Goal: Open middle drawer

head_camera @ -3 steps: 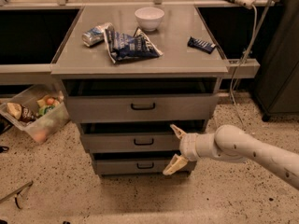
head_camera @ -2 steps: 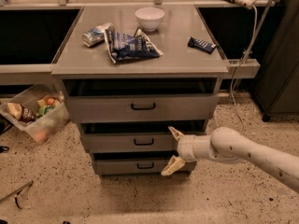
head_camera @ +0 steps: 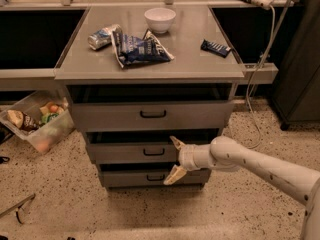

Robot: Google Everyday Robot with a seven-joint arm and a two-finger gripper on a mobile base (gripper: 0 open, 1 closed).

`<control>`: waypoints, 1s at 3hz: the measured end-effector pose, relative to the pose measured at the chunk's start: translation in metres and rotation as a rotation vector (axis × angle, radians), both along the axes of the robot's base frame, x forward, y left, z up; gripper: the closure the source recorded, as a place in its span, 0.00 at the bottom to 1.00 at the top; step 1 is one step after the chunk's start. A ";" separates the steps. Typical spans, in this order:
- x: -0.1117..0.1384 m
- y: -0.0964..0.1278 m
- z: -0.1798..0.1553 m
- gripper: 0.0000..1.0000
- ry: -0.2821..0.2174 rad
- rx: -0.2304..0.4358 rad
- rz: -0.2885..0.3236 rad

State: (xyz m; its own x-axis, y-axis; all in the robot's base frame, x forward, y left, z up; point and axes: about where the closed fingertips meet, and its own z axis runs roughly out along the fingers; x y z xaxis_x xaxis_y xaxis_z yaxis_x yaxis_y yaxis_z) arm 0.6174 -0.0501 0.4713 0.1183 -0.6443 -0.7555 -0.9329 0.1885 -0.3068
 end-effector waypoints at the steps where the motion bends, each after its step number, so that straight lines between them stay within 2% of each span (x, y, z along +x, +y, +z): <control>1: 0.002 0.003 -0.009 0.00 0.000 -0.015 0.021; 2: 0.027 0.001 -0.026 0.00 -0.034 -0.051 0.031; 3: 0.050 0.001 -0.027 0.00 -0.096 -0.076 0.009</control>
Offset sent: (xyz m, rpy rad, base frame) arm 0.0689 -0.0104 -0.0418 -0.0980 -0.0914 0.0246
